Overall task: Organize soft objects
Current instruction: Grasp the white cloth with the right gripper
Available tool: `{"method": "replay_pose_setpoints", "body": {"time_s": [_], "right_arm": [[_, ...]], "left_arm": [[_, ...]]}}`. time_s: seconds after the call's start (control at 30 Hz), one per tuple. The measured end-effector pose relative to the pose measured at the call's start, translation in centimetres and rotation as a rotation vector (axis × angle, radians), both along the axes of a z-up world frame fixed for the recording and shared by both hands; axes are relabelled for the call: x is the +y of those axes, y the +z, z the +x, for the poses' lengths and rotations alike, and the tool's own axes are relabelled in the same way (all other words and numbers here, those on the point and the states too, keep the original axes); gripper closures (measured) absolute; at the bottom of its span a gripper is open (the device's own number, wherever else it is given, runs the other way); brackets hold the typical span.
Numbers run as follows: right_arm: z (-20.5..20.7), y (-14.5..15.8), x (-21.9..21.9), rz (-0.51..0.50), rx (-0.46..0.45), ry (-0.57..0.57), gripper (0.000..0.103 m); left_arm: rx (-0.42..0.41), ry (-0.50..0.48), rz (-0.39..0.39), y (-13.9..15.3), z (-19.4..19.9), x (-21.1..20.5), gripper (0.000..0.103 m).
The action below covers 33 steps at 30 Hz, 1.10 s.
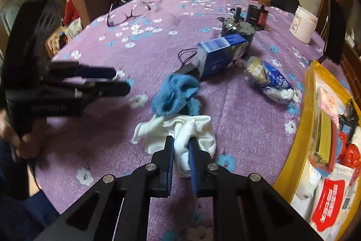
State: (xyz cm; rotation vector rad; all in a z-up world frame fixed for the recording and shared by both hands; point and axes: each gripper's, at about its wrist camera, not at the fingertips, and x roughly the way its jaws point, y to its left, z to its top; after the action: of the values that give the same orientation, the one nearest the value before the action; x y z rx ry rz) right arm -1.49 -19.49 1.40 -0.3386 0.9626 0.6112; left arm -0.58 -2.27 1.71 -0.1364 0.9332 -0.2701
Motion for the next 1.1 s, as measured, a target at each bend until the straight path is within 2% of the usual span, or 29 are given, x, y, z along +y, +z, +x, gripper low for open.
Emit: {"method": "replay_pose_setpoints", "body": {"time_s": [0.03, 0.07, 0.1, 0.13, 0.2, 0.27, 0.3, 0.47, 0.53, 0.6, 0.7, 0.77, 1.0, 1.1], "right_arm": [[-0.4, -0.2, 0.4, -0.024, -0.024, 0.001, 0.084], [-0.7, -0.4, 0.7, -0.044, -0.038, -0.001, 0.078], [-0.7, -0.5, 0.9, -0.060, -0.049, -0.011, 0.067], [-0.7, -0.5, 0.9, -0.066, -0.050, -0.028, 0.062], [-0.7, -0.2, 0.9, -0.044, -0.030, -0.047, 0.038], [-1.0, 0.3, 1.0, -0.030, -0.044, -0.054, 0.021], [-1.1, 0.3, 1.0, -0.032, -0.052, -0.057, 0.018], [-0.1, -0.4, 1.8, -0.070, -0.050, -0.107, 0.018], [0.4, -0.9, 1.7, -0.057, -0.035, -0.127, 0.033], [0.4, -1.1, 1.5, -0.065, -0.053, -0.142, 0.060], [0.4, -0.7, 0.5, -0.034, -0.063, -0.160, 0.080], [0.2, -0.5, -0.5, 0.006, -0.063, -0.175, 0.083], [-1.5, 1.0, -2.8, 0.129, -0.100, -0.228, 0.084], [-1.8, 1.9, -4.3, 0.173, -0.120, -0.254, 0.084]], "left_arm": [[0.000, 0.001, 0.000, 0.0, 0.0, 0.0, 0.051], [-0.001, 0.001, 0.001, 0.0, 0.0, 0.0, 0.051], [-0.002, 0.002, 0.001, 0.0, -0.1, 0.0, 0.051], [-0.003, 0.003, -0.001, 0.0, -0.1, 0.0, 0.051], [-0.003, 0.006, -0.004, 0.0, -0.1, 0.1, 0.051], [-0.002, 0.009, -0.005, 0.1, -0.1, 0.2, 0.051], [-0.002, 0.010, -0.006, 0.1, -0.1, 0.2, 0.051], [-0.007, 0.007, -0.001, 0.1, -0.2, 0.2, 0.051], [-0.006, 0.008, -0.001, 0.1, -0.2, 0.2, 0.051], [-0.003, 0.010, -0.004, 0.1, -0.1, 0.2, 0.051], [0.003, 0.010, -0.005, 0.0, 0.0, 0.2, 0.051], [0.004, 0.009, -0.005, 0.0, 0.0, 0.2, 0.051], [0.001, 0.016, 0.019, 0.4, -0.3, -0.3, 0.051], [0.010, -0.027, 0.005, 1.0, -0.8, -1.4, 0.050]]}}
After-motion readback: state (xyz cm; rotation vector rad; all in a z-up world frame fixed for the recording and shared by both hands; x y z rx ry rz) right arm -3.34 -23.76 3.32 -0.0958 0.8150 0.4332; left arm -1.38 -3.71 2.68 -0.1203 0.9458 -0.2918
